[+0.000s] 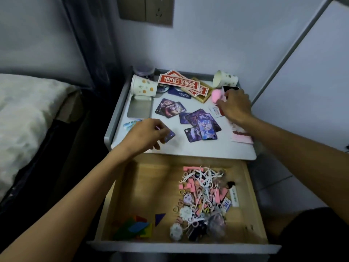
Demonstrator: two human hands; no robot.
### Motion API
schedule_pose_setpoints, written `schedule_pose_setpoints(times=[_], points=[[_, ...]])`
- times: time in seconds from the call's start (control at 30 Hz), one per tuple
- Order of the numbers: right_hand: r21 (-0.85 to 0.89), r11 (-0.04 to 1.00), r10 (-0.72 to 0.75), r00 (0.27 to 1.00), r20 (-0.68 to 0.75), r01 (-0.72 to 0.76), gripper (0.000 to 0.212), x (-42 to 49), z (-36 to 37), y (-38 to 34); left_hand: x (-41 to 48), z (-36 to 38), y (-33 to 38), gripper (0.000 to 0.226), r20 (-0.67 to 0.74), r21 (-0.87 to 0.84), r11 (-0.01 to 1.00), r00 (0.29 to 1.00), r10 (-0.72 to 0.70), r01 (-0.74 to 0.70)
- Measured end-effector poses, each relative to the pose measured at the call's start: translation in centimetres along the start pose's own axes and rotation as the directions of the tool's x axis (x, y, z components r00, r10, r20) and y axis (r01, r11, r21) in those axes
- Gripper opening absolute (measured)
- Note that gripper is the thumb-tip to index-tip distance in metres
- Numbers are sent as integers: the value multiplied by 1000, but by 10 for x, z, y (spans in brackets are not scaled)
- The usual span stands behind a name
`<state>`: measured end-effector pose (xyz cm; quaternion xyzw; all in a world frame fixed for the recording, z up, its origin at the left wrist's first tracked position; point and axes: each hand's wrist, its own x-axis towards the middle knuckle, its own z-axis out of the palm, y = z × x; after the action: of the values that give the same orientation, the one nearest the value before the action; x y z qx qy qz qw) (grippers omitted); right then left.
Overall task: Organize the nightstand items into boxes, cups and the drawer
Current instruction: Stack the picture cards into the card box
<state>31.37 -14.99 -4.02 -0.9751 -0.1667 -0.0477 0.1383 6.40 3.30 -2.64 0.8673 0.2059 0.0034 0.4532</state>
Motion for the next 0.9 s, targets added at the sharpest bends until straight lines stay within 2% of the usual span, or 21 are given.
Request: schedule_pose_setpoints(times=[0.07,0.13,0.4,0.5,0.6,0.67,0.77,0.83,0.9], points=[[-55,992,114,993,41,-112,64,22,4,14,10,3,1,13,60,-126,992,998,-19,26],[-72,982,181,981,65,-176,70,32,12,22,13,5,-3,12,107,-205,978,994,-28,49],[-179,972,146,989,-31,-150,44,38,27,27,23,14,-13,17,89,-271,962,996,-9,32],[-60,979,192,980,-42,-195,39,32,20,24,20,18,-10,16,96,-290,957,995,-3,31],[152,964,235,967,-101,-219,30,12,6,19,17,19,-8,16,96,-305,952,995,-8,37],[287,946,203,963,-174,-147,25,-15,-2,12,14,21,-8,15,88,-337,941,996,-7,37],[395,914,19,965,-262,89,21,-77,-13,-3,4,26,-1,7,82,-434,900,997,0,36],[469,855,-110,961,-254,222,20,-117,-13,-13,-5,31,5,18,104,-533,843,994,-23,76],[546,794,-183,961,-206,268,18,-147,-8,-22,-9,37,6,31,164,-617,774,985,-53,144]])
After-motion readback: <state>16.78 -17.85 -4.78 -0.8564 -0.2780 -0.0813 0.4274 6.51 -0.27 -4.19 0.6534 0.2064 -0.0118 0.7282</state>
